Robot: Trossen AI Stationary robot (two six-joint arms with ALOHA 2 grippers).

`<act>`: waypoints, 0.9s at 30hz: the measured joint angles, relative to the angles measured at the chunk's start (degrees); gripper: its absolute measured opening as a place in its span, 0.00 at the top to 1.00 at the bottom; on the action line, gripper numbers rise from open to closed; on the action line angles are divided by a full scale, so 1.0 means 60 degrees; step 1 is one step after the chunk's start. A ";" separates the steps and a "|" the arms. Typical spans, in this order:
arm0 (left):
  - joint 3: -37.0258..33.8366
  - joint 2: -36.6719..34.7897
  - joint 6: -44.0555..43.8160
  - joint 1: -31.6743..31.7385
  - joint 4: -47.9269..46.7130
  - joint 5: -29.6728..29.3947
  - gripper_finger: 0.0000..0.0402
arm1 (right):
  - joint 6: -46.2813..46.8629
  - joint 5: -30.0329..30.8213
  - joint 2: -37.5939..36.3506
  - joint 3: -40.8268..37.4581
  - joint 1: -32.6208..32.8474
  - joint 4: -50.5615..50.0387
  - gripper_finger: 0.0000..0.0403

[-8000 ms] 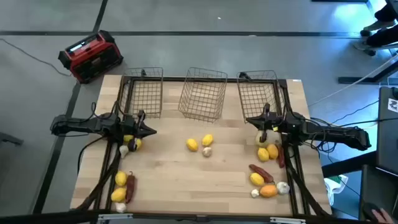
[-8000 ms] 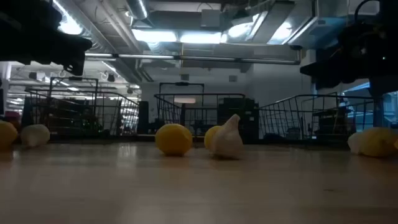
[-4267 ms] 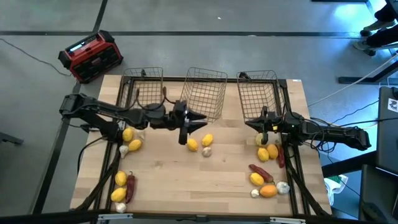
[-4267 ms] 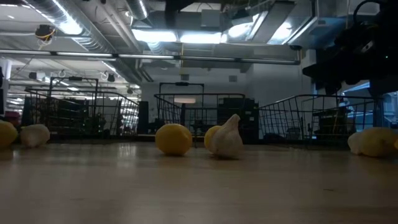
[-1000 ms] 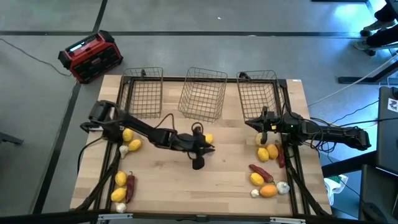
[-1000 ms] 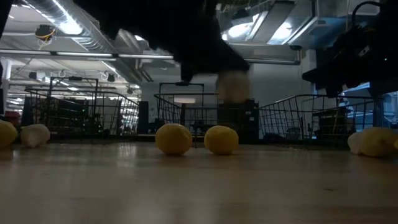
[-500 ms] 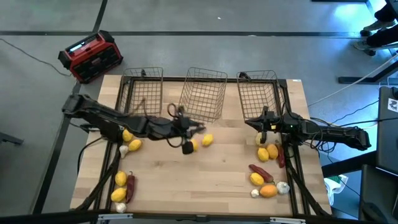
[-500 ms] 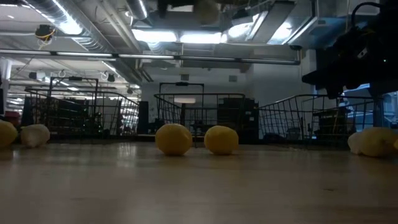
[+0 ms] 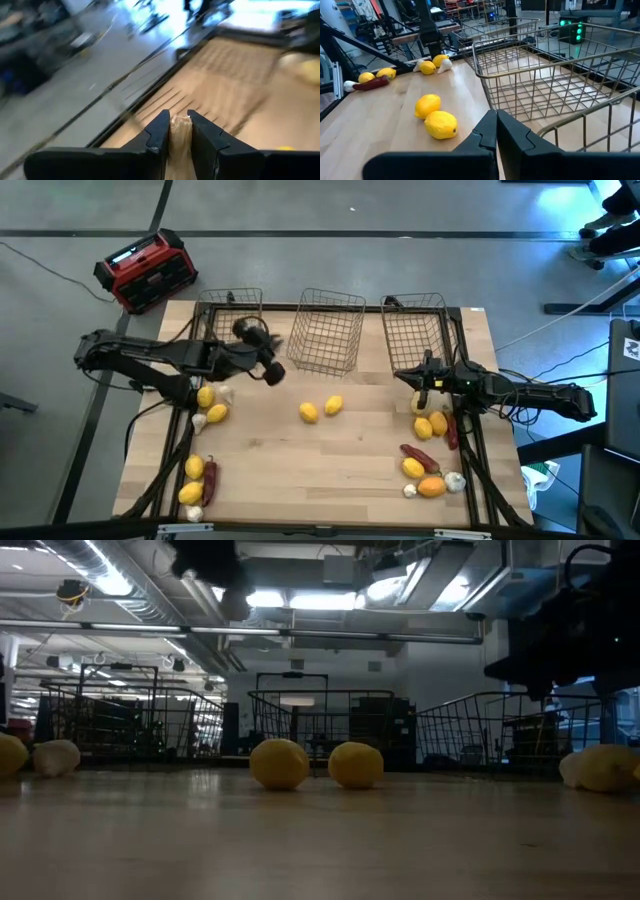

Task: Sort produce into baskets
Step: Put the garlic into the left wire basket

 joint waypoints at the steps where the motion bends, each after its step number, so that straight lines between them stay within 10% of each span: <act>1: 0.0000 -0.0098 -0.0402 0.0149 -0.0508 -0.0031 0.86 | 0.0000 0.0000 -0.0001 0.0000 0.0000 -0.0030 0.96; 12: -0.0019 -0.0175 -0.3319 0.1417 -0.4918 -0.0064 0.85 | 0.0011 0.0000 0.0002 0.0000 0.0000 -0.0027 0.96; 27: -0.1245 -0.0179 -0.5284 0.2610 -0.4810 0.0177 0.85 | 0.0015 -0.0015 -0.0001 0.0000 -0.0001 -0.0020 0.96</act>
